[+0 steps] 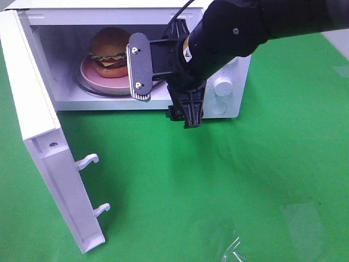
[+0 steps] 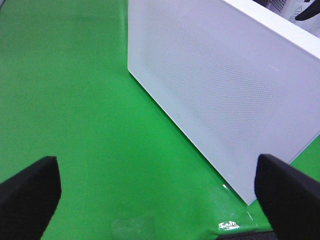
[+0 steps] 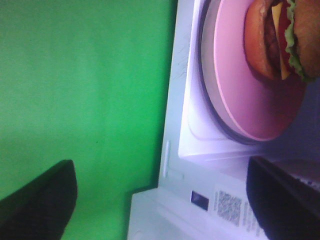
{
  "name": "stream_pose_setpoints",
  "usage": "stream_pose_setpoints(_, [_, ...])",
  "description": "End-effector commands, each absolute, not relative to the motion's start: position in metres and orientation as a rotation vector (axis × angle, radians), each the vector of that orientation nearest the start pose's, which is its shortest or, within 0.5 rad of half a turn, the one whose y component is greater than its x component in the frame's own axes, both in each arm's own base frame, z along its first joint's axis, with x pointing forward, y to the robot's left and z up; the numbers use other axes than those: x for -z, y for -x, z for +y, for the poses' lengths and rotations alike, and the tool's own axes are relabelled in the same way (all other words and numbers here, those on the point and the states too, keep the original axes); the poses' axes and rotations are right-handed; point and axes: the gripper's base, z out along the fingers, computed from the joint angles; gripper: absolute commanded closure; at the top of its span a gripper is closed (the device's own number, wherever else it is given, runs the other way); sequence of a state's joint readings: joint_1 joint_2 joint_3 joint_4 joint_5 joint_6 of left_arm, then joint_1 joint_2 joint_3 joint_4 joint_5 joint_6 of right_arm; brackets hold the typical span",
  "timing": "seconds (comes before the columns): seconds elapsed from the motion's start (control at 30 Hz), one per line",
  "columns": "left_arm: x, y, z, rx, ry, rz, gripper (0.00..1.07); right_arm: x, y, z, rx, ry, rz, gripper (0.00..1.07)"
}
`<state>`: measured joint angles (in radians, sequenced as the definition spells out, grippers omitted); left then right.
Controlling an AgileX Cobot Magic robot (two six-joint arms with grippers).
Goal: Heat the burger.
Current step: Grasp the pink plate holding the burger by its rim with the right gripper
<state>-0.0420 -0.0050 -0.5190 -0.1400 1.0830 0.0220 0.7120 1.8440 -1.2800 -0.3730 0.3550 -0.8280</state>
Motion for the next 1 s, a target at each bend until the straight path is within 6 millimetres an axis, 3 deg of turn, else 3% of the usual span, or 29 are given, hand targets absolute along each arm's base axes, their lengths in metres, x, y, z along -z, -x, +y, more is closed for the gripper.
stream_pose_setpoints(0.03, [-0.281,0.011,-0.011,0.186,-0.076,2.010,0.09,-0.219,-0.325,0.267,0.369,1.903,1.449,0.19])
stream_pose_setpoints(0.33, [-0.281,0.011,-0.011,0.186,-0.076,2.010,0.09,-0.200,-0.357,0.294,0.370,1.890,1.441,0.20])
stream_pose_setpoints(1.0, [-0.281,0.011,-0.011,0.186,-0.076,2.010,0.09,-0.165,-0.402,0.322,0.367,1.845,1.467,0.22])
